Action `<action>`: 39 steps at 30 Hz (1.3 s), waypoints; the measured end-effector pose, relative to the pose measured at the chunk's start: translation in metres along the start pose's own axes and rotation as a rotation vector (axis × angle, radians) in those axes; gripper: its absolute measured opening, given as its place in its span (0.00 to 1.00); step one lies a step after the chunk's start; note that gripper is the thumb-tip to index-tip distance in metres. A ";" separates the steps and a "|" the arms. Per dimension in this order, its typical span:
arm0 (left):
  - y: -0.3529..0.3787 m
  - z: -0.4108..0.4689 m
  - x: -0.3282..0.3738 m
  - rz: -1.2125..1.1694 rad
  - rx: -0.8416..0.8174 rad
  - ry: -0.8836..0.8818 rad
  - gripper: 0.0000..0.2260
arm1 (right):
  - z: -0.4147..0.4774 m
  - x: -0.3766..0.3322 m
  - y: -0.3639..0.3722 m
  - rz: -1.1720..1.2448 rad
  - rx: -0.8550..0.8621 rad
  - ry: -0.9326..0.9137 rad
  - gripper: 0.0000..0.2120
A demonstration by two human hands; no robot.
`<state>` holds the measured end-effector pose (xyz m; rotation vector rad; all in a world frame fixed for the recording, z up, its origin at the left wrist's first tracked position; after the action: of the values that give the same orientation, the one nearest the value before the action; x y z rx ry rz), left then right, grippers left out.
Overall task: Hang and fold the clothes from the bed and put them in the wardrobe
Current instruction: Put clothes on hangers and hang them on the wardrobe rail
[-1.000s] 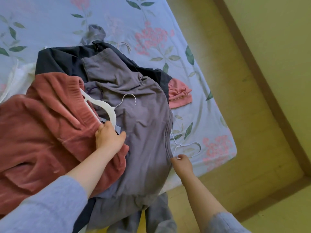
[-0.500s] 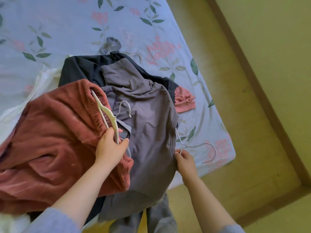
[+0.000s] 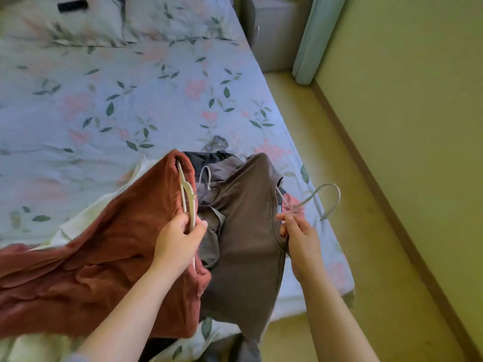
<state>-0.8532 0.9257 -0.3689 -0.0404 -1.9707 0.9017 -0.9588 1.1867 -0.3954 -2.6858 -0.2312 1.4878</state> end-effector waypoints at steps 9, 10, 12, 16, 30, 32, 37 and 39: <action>-0.124 -0.051 0.086 -0.209 0.137 0.179 0.18 | -0.091 -0.145 0.039 0.132 -0.094 -0.251 0.13; -0.139 -0.056 0.091 -0.243 0.154 0.185 0.18 | -0.103 -0.166 0.043 0.122 -0.110 -0.295 0.13; -0.168 -0.068 0.099 -0.300 0.196 0.199 0.18 | -0.129 -0.204 0.051 0.099 -0.153 -0.374 0.14; -0.216 -0.092 0.120 -0.347 0.304 0.240 0.17 | -0.176 -0.266 0.064 0.028 -0.240 -0.499 0.15; -0.303 -0.226 0.166 -0.431 0.812 0.293 0.21 | -0.287 -0.395 0.064 -0.026 -0.590 -0.877 0.14; -0.306 -0.252 0.165 -0.423 0.898 0.292 0.20 | -0.300 -0.397 0.067 -0.043 -0.634 -0.932 0.15; -0.317 -0.319 0.160 -0.408 1.057 0.296 0.21 | -0.340 -0.387 0.087 -0.117 -0.770 -0.987 0.15; -0.321 -0.344 0.154 -0.406 1.108 0.292 0.19 | -0.358 -0.382 0.094 -0.132 -0.813 -1.006 0.15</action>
<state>-0.5746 0.9467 0.0402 0.7801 -0.9551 1.4735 -0.8455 1.0386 0.1033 -1.8857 -1.2328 3.0267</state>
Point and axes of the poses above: each hand's wrist, its own z-axis towards the middle knuckle, its own y-axis out of the palm, x = y × z, the point moved 10 cm from there along z, towards the middle knuckle, and after that the axes turned 1 degree about -x, right-handed, at the moved point
